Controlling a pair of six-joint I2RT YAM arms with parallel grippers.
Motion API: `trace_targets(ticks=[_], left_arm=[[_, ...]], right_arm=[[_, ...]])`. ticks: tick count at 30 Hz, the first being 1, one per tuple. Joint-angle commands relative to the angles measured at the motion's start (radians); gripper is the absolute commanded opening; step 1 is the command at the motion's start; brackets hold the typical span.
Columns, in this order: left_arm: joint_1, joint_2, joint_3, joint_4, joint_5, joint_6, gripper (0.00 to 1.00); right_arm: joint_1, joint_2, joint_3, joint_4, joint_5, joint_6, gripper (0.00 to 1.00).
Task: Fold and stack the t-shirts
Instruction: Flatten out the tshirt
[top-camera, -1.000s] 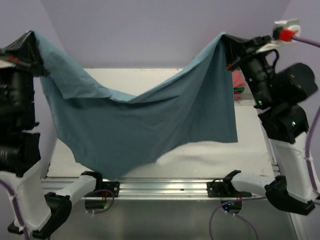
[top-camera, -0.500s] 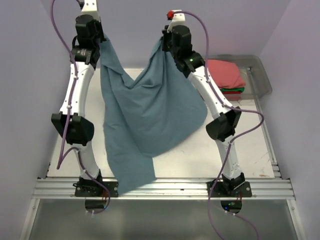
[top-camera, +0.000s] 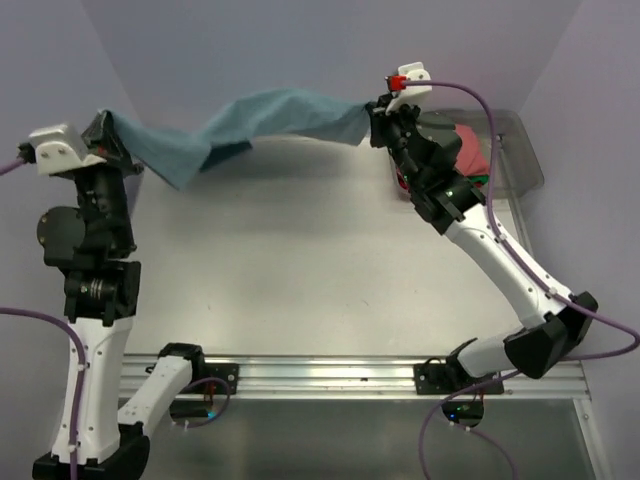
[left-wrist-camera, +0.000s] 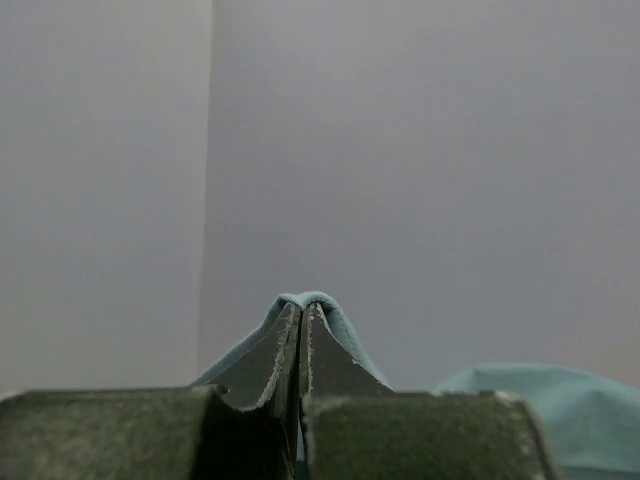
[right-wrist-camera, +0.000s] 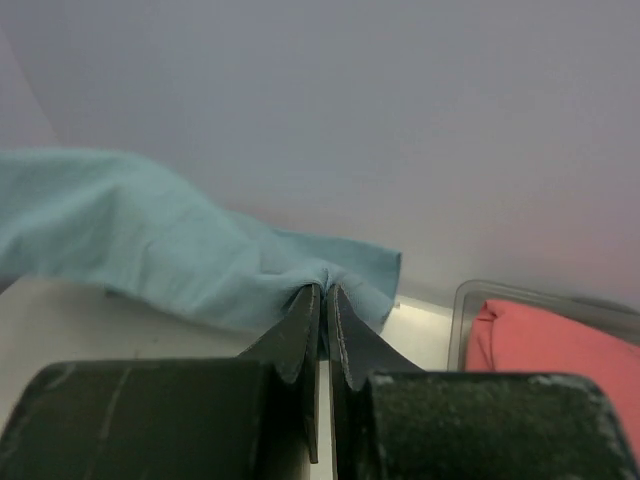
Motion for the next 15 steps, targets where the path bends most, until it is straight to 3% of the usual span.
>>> trace_targets(ticks=[1,4,7,13,15], left_arm=[[0.003,0.059,-0.278,-0.042,0.005,-0.104,0.0],[0.002,0.026,-0.498,-0.062,0.031,-0.205,0.0],[0.002,0.022,-0.563,-0.138,0.046,-0.241,0.0],[0.002,0.018,-0.469,-0.45,0.086,-0.313,0.0],[0.002,-0.016,-0.445,-0.477,0.094,-0.322,0.0]], right_arm=[[-0.012,0.061,-0.079,-0.071,0.01,0.009,0.0],[-0.011,0.116,-0.109,-0.22,-0.003,0.031,0.0],[-0.011,0.142,-0.173,-0.297,0.012,0.086,0.0],[-0.011,0.162,-0.276,-0.477,0.01,0.128,0.0],[-0.009,0.13,-0.309,-0.491,0.009,0.135,0.0]])
